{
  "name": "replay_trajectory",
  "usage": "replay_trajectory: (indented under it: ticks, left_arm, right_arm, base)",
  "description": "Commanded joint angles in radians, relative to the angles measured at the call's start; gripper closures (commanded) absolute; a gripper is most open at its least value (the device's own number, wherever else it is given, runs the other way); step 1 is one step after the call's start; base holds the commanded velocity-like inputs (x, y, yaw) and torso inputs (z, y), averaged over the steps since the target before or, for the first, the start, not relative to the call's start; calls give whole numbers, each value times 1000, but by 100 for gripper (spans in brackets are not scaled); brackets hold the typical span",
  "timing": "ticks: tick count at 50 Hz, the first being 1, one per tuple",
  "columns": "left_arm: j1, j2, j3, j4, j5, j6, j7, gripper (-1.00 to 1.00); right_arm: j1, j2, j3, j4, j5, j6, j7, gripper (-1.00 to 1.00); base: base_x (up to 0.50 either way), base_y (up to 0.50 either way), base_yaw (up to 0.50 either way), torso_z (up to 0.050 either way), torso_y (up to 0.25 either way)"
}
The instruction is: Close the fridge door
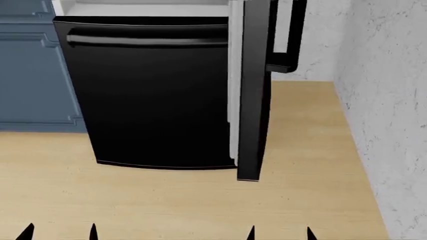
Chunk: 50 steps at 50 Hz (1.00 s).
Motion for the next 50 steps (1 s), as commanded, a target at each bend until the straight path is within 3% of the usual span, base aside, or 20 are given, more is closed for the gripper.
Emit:
replay_trajectory:
  ticks: [1,20,29,41,50]
  left_arm:
    - [6,-8,8,8,-7,5,-8,-100]
    - [1,-17,22,-3,-20,8,-17,-100]
    - [1,-22,35,-2,-20,8,-18,-100]
    - [-2,-30,45,-6,-24,16,-19,-100]
    - [0,-33,56,1,-23,14,-23,-100]
  right_arm:
    - [-3,8,-6,-5,12,-3,11,-100]
    - [3,17,-16,6,31,-12,24,-100]
    - [7,22,-19,3,40,-6,32,-100]
    - [17,23,-30,27,46,-22,35,-100]
    - [15,28,-33,29,56,-30,38,-100]
  base:
    - [0,-473,0,0,0]
    - [0,-444,0,0,0]
    - [0,-32,0,0,0]
    - [18,-446,0,0,0]
    - [89,-92,0,0,0]
